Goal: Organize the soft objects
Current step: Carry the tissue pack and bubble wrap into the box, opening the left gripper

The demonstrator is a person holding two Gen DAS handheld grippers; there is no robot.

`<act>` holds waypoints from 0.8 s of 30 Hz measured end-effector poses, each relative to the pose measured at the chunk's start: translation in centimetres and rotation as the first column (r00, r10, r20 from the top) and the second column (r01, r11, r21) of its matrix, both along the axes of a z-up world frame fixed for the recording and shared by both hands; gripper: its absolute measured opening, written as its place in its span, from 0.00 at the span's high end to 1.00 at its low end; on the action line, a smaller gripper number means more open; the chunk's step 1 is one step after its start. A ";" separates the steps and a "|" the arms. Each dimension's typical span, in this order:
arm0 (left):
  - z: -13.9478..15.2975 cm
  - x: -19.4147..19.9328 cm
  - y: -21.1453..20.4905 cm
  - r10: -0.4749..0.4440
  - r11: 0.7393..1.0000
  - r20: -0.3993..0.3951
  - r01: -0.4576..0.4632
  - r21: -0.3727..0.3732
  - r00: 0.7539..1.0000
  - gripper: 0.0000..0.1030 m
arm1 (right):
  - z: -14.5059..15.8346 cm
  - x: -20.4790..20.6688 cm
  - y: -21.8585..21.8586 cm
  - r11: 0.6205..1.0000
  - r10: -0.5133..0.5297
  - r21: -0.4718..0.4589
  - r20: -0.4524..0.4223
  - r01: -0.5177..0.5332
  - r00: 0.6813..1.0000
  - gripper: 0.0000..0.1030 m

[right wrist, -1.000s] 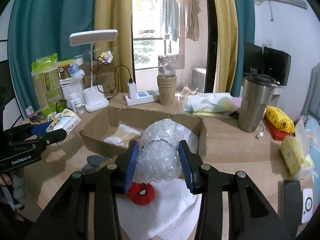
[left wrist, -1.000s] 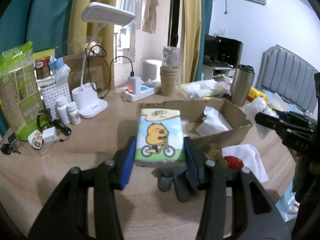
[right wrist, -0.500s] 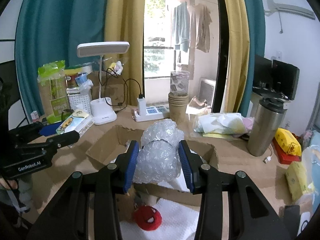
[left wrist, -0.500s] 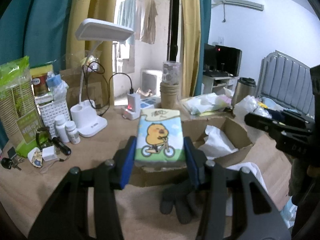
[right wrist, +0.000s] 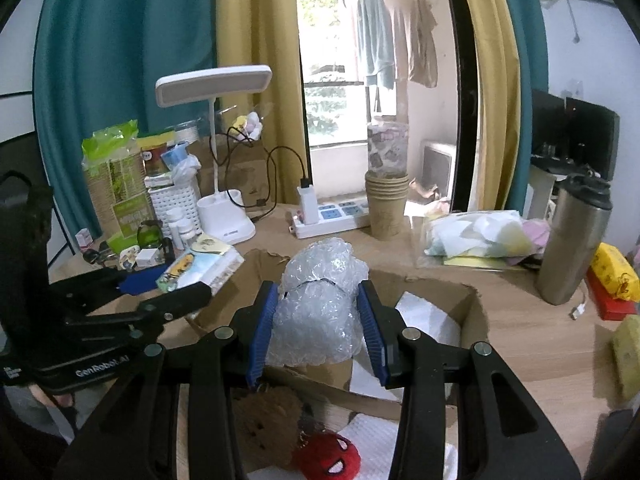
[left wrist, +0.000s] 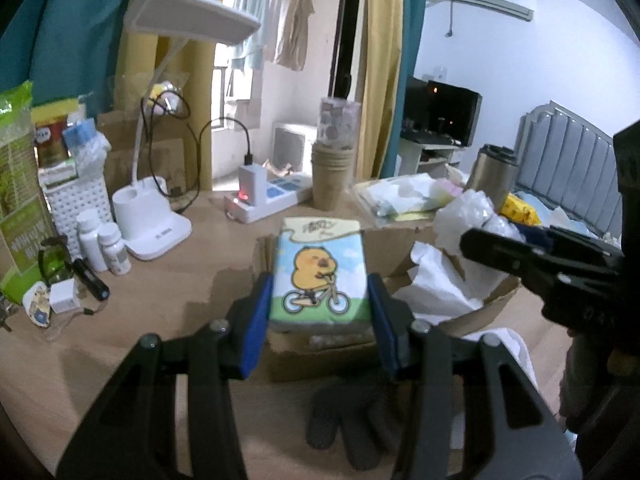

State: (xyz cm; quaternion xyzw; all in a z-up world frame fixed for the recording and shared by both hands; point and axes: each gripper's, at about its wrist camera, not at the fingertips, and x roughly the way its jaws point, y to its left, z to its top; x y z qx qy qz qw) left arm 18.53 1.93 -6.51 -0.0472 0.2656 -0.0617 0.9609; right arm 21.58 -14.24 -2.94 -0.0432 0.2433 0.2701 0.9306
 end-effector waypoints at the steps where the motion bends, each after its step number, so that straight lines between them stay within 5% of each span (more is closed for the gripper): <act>1: -0.3 0.3 -0.1 -0.001 1.000 -0.010 0.001 0.003 1.000 0.54 | -0.1 0.2 0.1 1.000 0.001 0.000 -0.004 -0.001 1.000 0.58; 13: -3.0 2.6 -0.4 0.022 1.000 -0.098 -0.019 0.024 0.995 0.53 | -3.2 2.8 1.2 1.000 0.002 -0.014 -0.089 -0.004 0.996 0.58; 24: -2.4 2.1 -0.4 0.039 0.999 -0.075 -0.037 0.032 0.996 0.51 | -4.3 3.7 1.7 1.000 -0.009 -0.023 -0.122 0.007 0.993 0.54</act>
